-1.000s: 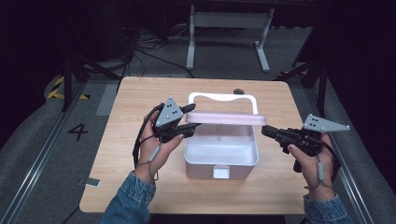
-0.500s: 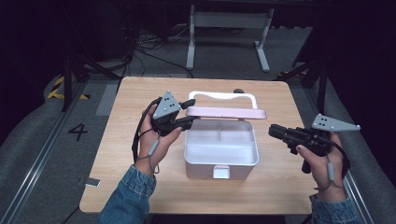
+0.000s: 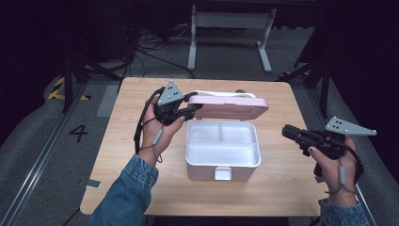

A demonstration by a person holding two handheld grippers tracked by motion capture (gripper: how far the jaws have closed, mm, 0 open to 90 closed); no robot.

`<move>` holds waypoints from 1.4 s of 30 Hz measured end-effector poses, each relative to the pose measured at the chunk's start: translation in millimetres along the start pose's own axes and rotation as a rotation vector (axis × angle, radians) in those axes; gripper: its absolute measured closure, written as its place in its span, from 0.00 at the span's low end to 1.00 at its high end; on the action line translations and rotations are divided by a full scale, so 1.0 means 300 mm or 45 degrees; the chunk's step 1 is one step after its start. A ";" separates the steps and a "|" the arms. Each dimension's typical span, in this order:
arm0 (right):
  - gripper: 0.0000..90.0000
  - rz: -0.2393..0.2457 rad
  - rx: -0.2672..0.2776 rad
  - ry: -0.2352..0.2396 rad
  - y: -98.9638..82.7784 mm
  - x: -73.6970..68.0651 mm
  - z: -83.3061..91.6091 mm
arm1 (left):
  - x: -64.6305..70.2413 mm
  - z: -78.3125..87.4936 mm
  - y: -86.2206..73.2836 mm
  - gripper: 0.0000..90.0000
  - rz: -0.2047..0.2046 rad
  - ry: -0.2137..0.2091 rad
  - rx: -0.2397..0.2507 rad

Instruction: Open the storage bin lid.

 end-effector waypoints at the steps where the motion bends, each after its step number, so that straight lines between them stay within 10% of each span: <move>1: 0.88 0.011 -0.008 -0.031 -0.002 0.009 0.002 | -0.005 -0.004 0.003 0.69 -0.006 0.006 -0.003; 21: 0.86 -0.048 -0.029 -0.097 -0.024 0.085 0.017 | -0.093 -0.098 0.033 0.69 0.007 0.077 -0.123; 42: 0.84 -0.060 -0.042 -0.113 -0.040 0.121 0.008 | -0.164 -0.245 0.004 0.48 0.027 0.101 -0.250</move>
Point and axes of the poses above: each handheld gripper's, and its own axes: z roughly backward along the jaws, y roughly out of its top, x roughly to its right, the point moved 2 cm from there along -z, roughly forward along the jaws, and after that the axes turned 9 degrees about -z, right-handed, at the moved point
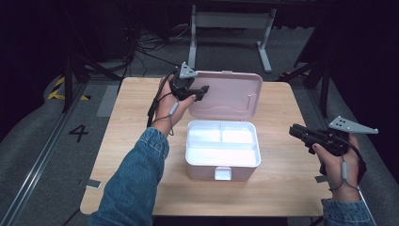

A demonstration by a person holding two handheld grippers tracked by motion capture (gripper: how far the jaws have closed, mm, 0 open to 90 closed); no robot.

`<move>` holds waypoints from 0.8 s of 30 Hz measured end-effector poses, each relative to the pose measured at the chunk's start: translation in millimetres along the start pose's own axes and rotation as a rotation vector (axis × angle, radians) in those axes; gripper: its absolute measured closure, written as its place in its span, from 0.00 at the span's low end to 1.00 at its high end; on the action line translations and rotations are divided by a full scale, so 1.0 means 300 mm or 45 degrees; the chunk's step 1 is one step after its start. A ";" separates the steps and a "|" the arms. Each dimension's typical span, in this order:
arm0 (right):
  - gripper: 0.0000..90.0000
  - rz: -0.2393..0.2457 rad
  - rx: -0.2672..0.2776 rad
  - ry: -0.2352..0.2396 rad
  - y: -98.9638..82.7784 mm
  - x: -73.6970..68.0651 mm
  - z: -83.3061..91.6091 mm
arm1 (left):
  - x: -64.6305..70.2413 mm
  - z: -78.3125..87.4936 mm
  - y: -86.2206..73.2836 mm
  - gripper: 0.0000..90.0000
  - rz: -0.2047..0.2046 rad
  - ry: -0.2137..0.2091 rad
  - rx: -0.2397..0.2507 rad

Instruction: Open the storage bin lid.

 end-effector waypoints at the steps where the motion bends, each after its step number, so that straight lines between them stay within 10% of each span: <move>1: 0.84 -0.009 0.000 -0.003 -0.001 0.002 -0.001 | -0.003 -0.006 -0.001 0.47 0.011 0.000 0.002; 24: 0.83 -0.026 -0.033 -0.003 -0.013 0.027 -0.021 | -0.079 -0.119 -0.072 0.43 0.125 -0.122 0.000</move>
Point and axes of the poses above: each handheld gripper's, and its own axes: z roughly backward along the jaws, y roughly out of its top, x roughly to its right, the point moved 2 cm from there along -z, roughly forward along the jaws, and after that the axes turned 9 degrees about -z, right-handed, at the moved point
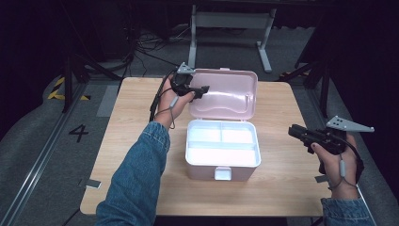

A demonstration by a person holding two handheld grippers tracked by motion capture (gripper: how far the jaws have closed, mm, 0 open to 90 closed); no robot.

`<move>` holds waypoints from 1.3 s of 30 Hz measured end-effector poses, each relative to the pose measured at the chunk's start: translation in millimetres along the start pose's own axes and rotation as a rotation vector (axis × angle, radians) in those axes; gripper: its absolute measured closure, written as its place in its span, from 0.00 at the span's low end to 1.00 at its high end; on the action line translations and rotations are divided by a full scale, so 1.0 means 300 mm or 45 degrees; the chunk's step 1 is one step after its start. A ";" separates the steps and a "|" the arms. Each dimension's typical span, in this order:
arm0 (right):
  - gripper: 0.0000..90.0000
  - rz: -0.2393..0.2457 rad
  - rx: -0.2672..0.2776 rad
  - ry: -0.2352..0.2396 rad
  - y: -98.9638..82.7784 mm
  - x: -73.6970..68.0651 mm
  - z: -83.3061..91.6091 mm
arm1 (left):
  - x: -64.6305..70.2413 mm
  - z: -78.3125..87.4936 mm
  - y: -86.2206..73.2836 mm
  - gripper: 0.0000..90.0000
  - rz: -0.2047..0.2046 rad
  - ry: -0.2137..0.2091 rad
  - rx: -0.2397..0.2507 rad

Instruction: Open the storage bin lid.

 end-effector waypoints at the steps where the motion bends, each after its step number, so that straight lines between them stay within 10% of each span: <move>1: 0.83 -0.001 -0.003 0.000 0.000 0.000 0.000 | -0.002 -0.002 -0.003 0.43 0.001 0.001 -0.006; 39: 0.82 -0.009 -0.037 0.007 -0.017 0.009 -0.032 | -0.038 -0.097 -0.122 0.40 0.218 -0.022 -0.233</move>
Point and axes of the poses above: each handheld gripper's, and its own axes: z roughly backward along the jaws, y roughly out of its top, x roughly to its right, the point moved 2 cm from there along -z, roughly forward along the jaws, and after that the axes turned 9 degrees about -z, right-handed, at the moved point
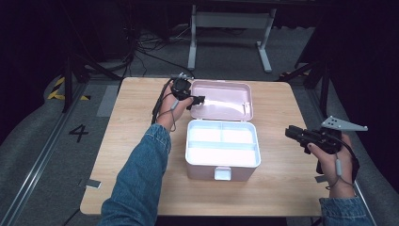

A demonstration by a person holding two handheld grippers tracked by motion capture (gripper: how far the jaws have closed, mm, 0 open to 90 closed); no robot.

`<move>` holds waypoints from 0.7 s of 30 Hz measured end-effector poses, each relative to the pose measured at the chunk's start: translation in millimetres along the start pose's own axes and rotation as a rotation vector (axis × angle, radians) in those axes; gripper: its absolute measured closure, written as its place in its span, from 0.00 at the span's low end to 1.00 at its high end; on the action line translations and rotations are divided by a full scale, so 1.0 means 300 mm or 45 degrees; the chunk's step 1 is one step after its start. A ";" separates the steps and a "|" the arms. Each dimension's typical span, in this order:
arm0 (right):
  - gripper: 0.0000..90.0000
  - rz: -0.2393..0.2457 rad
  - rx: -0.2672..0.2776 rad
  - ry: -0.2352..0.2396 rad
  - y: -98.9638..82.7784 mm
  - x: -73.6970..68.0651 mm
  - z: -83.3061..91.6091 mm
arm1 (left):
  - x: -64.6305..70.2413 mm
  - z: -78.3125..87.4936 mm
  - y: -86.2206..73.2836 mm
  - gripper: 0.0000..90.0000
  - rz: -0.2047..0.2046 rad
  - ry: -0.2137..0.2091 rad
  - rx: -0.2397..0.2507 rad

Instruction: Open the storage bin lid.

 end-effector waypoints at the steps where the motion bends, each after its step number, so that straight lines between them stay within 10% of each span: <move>1: 0.82 -0.003 -0.002 0.003 0.000 0.000 0.000 | 0.000 -0.002 -0.002 0.40 0.010 -0.005 -0.006; 12: 0.81 -0.010 -0.005 0.004 -0.001 0.004 -0.003 | -0.004 -0.008 -0.011 0.38 0.011 0.037 -0.049; 21: 0.78 -0.001 -0.013 0.021 0.014 0.005 -0.031 | -0.001 0.071 -0.011 0.33 -0.009 0.068 0.071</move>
Point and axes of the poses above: each handheld gripper's, and its own axes: z roughly backward along the jaws, y roughly out of its top, x roughly to its right, the point moved 2 cm from there along -z, roughly forward along the jaws, and after that the axes turned 9 degrees about -z, right-handed, at the moved point
